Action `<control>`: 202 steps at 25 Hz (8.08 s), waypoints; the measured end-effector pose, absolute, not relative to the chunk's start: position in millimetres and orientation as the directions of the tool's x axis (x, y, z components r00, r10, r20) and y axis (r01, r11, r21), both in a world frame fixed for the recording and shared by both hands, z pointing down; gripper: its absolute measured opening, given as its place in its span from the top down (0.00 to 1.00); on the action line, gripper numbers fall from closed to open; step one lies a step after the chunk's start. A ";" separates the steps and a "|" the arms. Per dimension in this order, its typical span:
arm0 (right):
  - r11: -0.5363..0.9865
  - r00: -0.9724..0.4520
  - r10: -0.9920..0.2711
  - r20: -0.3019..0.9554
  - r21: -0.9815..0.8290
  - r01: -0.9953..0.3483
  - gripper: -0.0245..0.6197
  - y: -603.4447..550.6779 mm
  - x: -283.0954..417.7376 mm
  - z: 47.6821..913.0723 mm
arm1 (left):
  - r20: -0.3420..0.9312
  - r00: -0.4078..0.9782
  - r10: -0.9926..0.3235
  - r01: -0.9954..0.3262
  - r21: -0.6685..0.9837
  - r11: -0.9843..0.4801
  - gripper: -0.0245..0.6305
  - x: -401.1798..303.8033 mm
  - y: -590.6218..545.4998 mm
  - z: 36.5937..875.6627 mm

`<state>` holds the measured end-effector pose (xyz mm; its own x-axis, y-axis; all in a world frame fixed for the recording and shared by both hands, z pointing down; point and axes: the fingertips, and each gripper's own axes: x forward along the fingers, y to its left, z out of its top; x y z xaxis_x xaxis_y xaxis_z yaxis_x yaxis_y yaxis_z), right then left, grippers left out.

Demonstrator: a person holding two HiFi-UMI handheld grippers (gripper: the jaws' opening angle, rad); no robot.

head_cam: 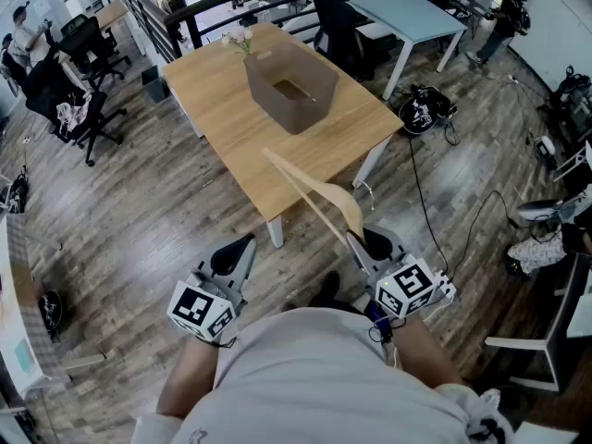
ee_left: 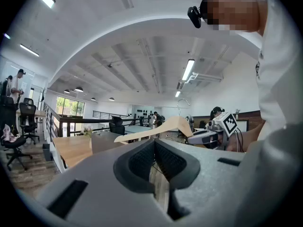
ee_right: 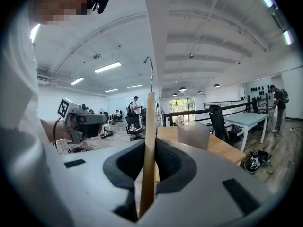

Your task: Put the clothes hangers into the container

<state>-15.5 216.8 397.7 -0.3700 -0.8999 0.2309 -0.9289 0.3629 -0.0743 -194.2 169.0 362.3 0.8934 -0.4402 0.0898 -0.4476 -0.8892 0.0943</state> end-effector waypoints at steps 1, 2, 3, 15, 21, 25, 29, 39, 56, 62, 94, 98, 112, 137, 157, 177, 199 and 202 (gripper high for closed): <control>0.363 -0.370 -0.900 0.231 -0.074 -0.929 0.87 215.7 -14.4 397.4 | 0.091 0.894 -0.440 -0.447 0.095 -0.889 0.95 -192.8 168.2 362.2; 0.363 -0.370 -0.900 0.230 -0.075 -0.929 0.87 214.7 -13.1 397.3 | 0.092 0.893 -0.440 -0.447 0.096 -0.889 0.95 -191.4 167.3 362.3; 0.363 -0.371 -0.900 0.230 -0.076 -0.929 0.87 213.8 -11.7 397.4 | 0.092 0.893 -0.440 -0.448 0.096 -0.889 0.95 -189.9 166.6 362.4; 0.371 -0.383 -0.894 0.233 -0.096 -0.924 0.87 202.2 14.7 403.4 | 0.124 0.887 -0.444 -0.457 0.107 -0.883 0.95 -162.6 155.3 368.9; 0.374 -0.397 -0.890 0.225 -0.136 -0.917 0.87 187.9 41.1 405.6 | 0.145 0.880 -0.452 -0.469 0.118 -0.875 0.95 -138.6 140.2 374.6; 0.381 -0.405 -0.884 0.233 -0.142 -0.914 0.87 173.1 64.6 411.0 | 0.156 0.872 -0.465 -0.484 0.125 -0.866 0.95 -117.6 125.3 380.8; 0.384 -0.410 -0.880 0.241 -0.146 -0.912 0.87 154.9 93.3 415.1 | 0.165 0.867 -0.470 -0.492 0.135 -0.860 0.95 -89.7 107.1 386.8; 0.405 -0.432 -0.871 0.235 -0.155 -0.901 0.87 124.8 151.5 419.0 | 0.168 0.859 -0.483 -0.506 0.135 -0.852 0.95 -25.3 74.9 390.5; 0.403 -0.433 -0.865 0.252 -0.164 -0.901 0.87 85.9 172.0 424.3 | 0.170 0.864 -0.473 -0.497 0.152 -0.854 0.95 0.3 31.5 393.6; 0.401 -0.428 -0.867 0.254 -0.154 -0.903 0.87 48.9 157.0 417.4 | 0.162 0.867 -0.471 -0.494 0.158 -0.855 0.95 -15.8 -5.5 391.2; 0.412 -0.430 -0.855 0.289 -0.125 -0.903 0.87 -108.2 103.7 416.3 | 0.157 0.851 -0.501 -0.523 0.185 -0.832 0.95 -84.0 -127.3 392.2; 0.419 -0.431 -0.849 0.305 -0.108 -0.902 0.87 -133.2 119.9 416.5 | 0.157 0.842 -0.515 -0.538 0.194 -0.820 0.95 -72.2 -145.3 394.1; 0.478 -0.450 -0.790 0.416 -0.040 -0.878 0.87 -220.4 155.9 437.8 | 0.175 0.804 -0.568 -0.594 0.212 -0.776 0.95 -44.0 -207.6 400.9; 0.666 -0.267 -0.650 0.711 0.364 -0.651 0.87 -352.9 152.6 511.8 | 0.206 0.724 -0.659 -0.690 0.239 -0.683 0.95 -28.9 -281.0 426.0; 0.764 -0.101 -0.587 0.803 0.508 -0.397 0.87 -390.7 120.6 593.3 | 0.259 0.677 -0.688 -0.735 0.285 -0.616 0.95 -38.2 -301.7 456.5; 0.788 -0.105 -0.549 0.829 0.472 -0.395 0.83 -399.7 104.5 617.2 | 0.271 0.677 -0.684 -0.736 0.277 -0.618 0.95 -43.8 -296.5 462.1; 0.650 -0.198 -0.688 0.698 0.471 -0.596 0.76 -336.1 92.5 512.5 | 0.229 0.737 -0.636 -0.676 0.255 -0.692 0.95 -66.1 -241.8 440.8; 0.627 -0.223 -0.708 0.670 0.450 -0.636 0.78 -318.6 85.8 492.4 | 0.218 0.748 -0.626 -0.663 0.240 -0.709 0.95 -72.5 -233.1 432.2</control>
<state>85.8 -318.6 492.4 -0.2228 -0.7078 0.6704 -0.6362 0.6266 0.4501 -72.5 -233.1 432.2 0.7483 -0.6264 0.2184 -0.6634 -0.7087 0.2400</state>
